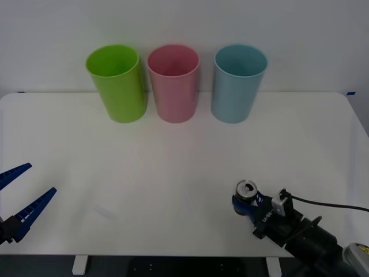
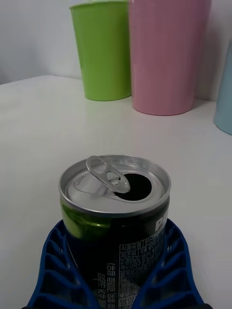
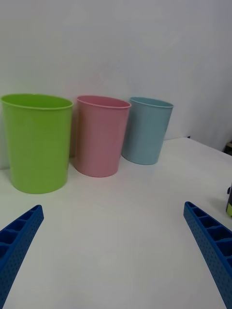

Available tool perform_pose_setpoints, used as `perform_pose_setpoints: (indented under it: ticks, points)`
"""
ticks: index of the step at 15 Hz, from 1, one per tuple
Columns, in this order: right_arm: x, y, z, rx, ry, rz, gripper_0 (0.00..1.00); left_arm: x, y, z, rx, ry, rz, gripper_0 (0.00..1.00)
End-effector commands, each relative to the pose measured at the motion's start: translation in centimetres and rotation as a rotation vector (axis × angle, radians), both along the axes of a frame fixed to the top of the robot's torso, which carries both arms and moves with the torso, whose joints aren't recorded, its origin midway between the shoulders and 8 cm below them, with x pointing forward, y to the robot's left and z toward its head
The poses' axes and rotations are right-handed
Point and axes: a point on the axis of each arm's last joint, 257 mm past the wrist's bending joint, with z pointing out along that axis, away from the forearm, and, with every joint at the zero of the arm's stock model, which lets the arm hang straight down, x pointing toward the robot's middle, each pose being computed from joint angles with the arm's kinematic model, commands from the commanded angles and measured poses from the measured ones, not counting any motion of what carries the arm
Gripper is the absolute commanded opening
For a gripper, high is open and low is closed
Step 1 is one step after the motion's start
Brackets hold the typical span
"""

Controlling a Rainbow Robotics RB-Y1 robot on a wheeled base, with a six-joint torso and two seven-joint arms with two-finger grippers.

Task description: Grasp the object on the table and drop it into the matching bin: aluminum can to the light blue bin, PET bottle to the pink bin.

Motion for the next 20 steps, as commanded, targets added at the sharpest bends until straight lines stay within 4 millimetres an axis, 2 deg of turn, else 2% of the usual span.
perform_pose_setpoints:
  ticks: [1,7,10,14,20]
  points:
    - [0.4,-0.4,0.6,0.021,-0.005,-0.012,0.00,0.0,0.0,0.0,0.000,0.000,0.000,1.00]
    - [1.4,-2.5,2.8,0.070,-0.028,-0.052,0.00,0.0,0.0,0.0,0.000,0.000,0.000,1.00]
    - [1.7,-3.4,4.7,0.131,-0.022,-0.053,0.00,0.0,0.0,0.0,0.000,0.000,0.000,1.00]
    - [2.5,-3.9,9.3,0.201,-0.037,-0.048,0.00,0.0,0.0,0.0,0.000,0.000,0.000,1.00]
    - [3.7,-2.8,17.0,0.275,-0.057,-0.014,0.00,0.0,0.0,0.0,0.000,0.000,0.000,1.00]
